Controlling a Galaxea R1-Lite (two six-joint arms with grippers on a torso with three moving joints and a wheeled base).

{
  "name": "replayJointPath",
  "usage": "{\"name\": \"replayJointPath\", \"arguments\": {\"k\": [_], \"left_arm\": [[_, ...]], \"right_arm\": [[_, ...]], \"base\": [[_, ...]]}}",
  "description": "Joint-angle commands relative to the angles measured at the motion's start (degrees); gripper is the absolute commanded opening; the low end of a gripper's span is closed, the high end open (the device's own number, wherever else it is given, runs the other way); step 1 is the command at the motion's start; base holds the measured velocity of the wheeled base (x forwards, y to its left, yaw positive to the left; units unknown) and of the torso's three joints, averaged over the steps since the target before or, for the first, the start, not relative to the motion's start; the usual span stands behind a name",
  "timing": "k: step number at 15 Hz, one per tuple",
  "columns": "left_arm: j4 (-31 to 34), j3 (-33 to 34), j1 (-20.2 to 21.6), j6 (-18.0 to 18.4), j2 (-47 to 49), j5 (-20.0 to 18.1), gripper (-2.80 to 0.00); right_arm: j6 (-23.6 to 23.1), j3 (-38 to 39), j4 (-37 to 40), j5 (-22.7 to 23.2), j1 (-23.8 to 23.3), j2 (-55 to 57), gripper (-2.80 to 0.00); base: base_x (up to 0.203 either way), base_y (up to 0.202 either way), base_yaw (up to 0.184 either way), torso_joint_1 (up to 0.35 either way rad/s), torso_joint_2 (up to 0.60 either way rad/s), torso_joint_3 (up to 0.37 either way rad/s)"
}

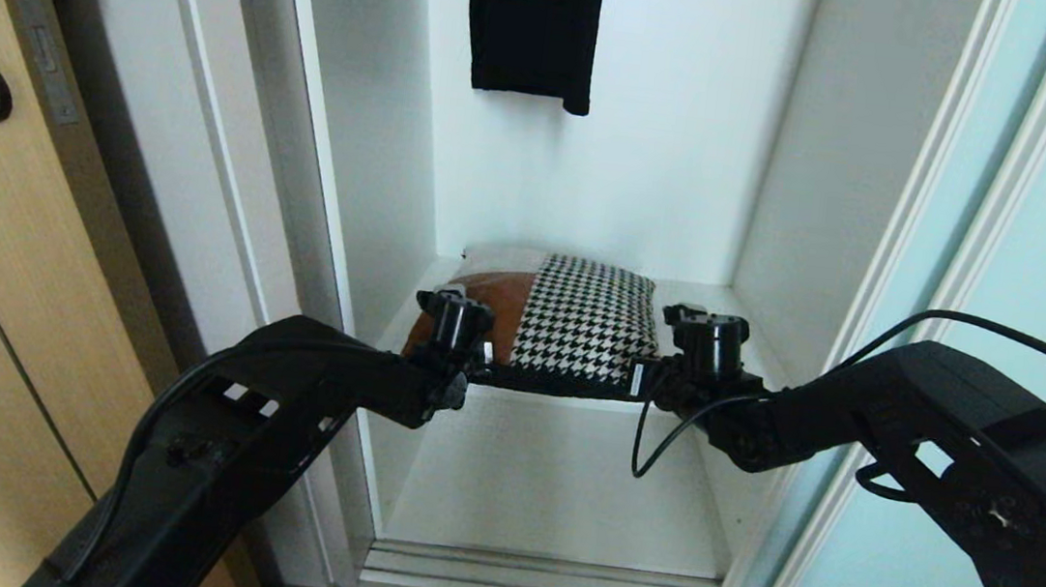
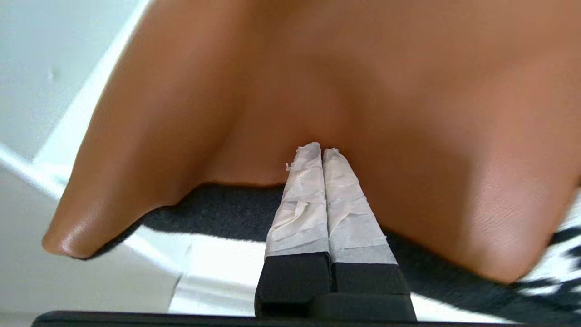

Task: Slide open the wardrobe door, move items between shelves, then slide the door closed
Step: Place the pillow on the higher shelf

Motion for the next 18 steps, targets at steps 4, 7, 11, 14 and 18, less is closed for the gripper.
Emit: {"name": "replayJointPath", "arguments": {"k": [4, 7, 11, 14, 18], "left_arm": [[-4.97, -0.05, -1.35, -0.05, 0.76, 0.64, -2.8], [-5.2, 0.16, -2.49, -0.15, 0.7, 0.89, -2.8], [-5.31, 13.1, -2.5, -1.34, -7.05, 1.82, -2.8], [-8.04, 21.08, -2.44, -1.86, -12.13, -0.22, -2.8], [-11.12, 22.74, -2.42, -1.74, -11.52, -0.4, -2.8]], "right_arm": [[0.33, 1.92, -0.86, 0.38, -0.01, -1.26, -2.8], [0.27, 5.28, -3.83, 1.66, -0.01, -3.47, -2.8], [0.0, 9.5, -4.44, 3.8, 1.22, -5.56, -2.8], [0.33, 10.14, -4.45, 3.88, 1.4, -5.79, -2.8], [0.1, 10.06, -4.29, 3.8, 1.67, -5.33, -2.8]], "base": [[0.0, 0.0, 0.0, 0.0, 0.0, 0.0], [0.0, 0.0, 0.0, 0.0, 0.0, 0.0], [0.0, 0.0, 0.0, 0.0, 0.0, 0.0], [0.0, 0.0, 0.0, 0.0, 0.0, 0.0], [0.0, 0.0, 0.0, 0.0, 0.0, 0.0]]}}
